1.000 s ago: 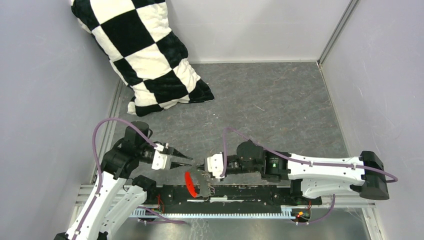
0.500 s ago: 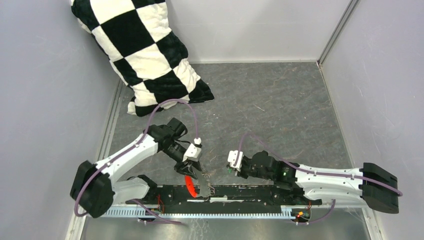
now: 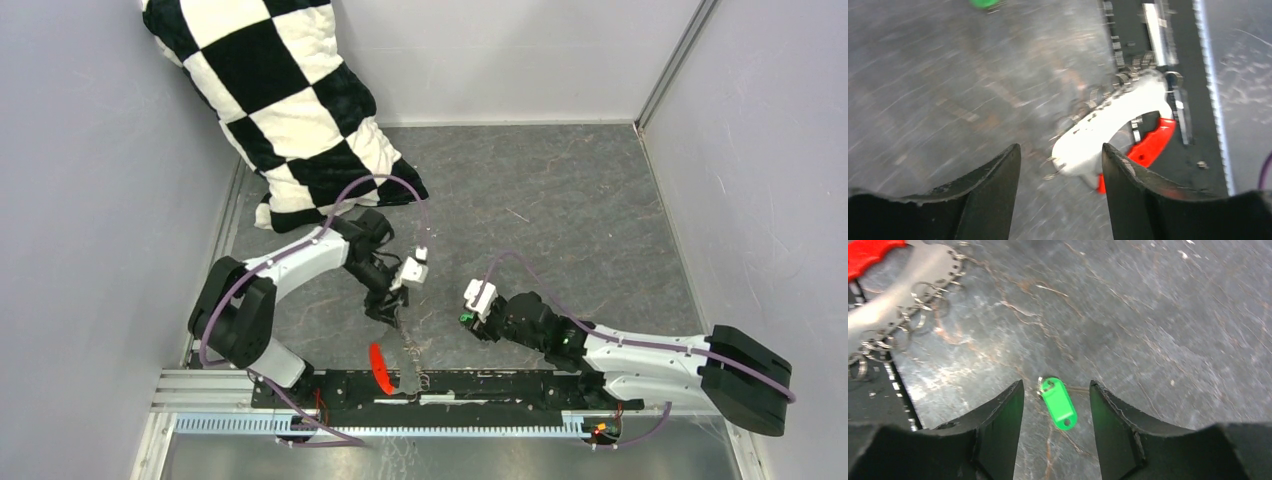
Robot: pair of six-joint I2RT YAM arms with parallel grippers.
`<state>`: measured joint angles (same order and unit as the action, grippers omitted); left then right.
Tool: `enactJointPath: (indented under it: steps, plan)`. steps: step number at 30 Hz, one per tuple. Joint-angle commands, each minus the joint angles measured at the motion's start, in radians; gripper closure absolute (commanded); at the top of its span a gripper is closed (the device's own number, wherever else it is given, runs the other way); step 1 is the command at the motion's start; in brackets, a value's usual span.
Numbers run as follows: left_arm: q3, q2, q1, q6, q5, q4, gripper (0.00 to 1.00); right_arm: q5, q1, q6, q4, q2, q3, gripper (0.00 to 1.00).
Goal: Put the keys on the keyring
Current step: Place the key at the center of the board.
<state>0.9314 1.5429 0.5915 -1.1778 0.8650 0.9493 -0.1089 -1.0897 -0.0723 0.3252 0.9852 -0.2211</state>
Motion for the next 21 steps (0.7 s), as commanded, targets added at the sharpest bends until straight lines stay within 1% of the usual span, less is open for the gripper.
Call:
enactJointPath:
  steps: [1,4,6,8,10,11,12,13,14,17,21]
  plan:
    - [0.063,-0.06,-0.143,0.109,-0.049,-0.108,0.31,0.193,0.003,-0.031,0.102,0.032,-0.081,0.43]
    - [0.046,-0.142,-0.204,0.169,-0.096,-0.149,0.28,0.37,-0.004,0.028,0.2,0.131,-0.11,0.42]
    - [0.038,-0.197,-0.221,0.229,-0.163,-0.186,0.23,0.445,-0.022,0.054,0.273,0.207,-0.126,0.41]
    - [0.019,-0.264,-0.25,0.305,-0.219,-0.235,0.22,0.5,-0.036,0.068,0.319,0.292,-0.148,0.41]
    - [0.007,-0.313,-0.289,0.355,-0.248,-0.237,0.21,0.543,-0.046,0.091,0.357,0.368,-0.165,0.41]
    - [0.011,-0.323,-0.3,0.38,-0.273,-0.214,0.19,0.561,-0.053,0.107,0.373,0.394,-0.172,0.41]
    - [0.018,-0.323,-0.305,0.405,-0.297,-0.188,0.12,0.579,-0.058,0.121,0.394,0.426,-0.177,0.41]
    - [0.027,-0.318,-0.309,0.434,-0.317,-0.161,0.02,0.591,-0.06,0.133,0.409,0.449,-0.183,0.42]
    - [0.041,-0.307,-0.314,0.452,-0.333,-0.127,0.0,0.599,-0.063,0.138,0.412,0.469,-0.19,0.42]
    - [0.065,-0.304,-0.34,0.491,-0.34,-0.069,0.0,0.602,-0.07,0.14,0.41,0.503,-0.196,0.45]
    - [0.027,-0.399,-0.354,0.543,-0.384,-0.13,0.0,0.59,-0.07,0.144,0.404,0.55,-0.202,0.47]
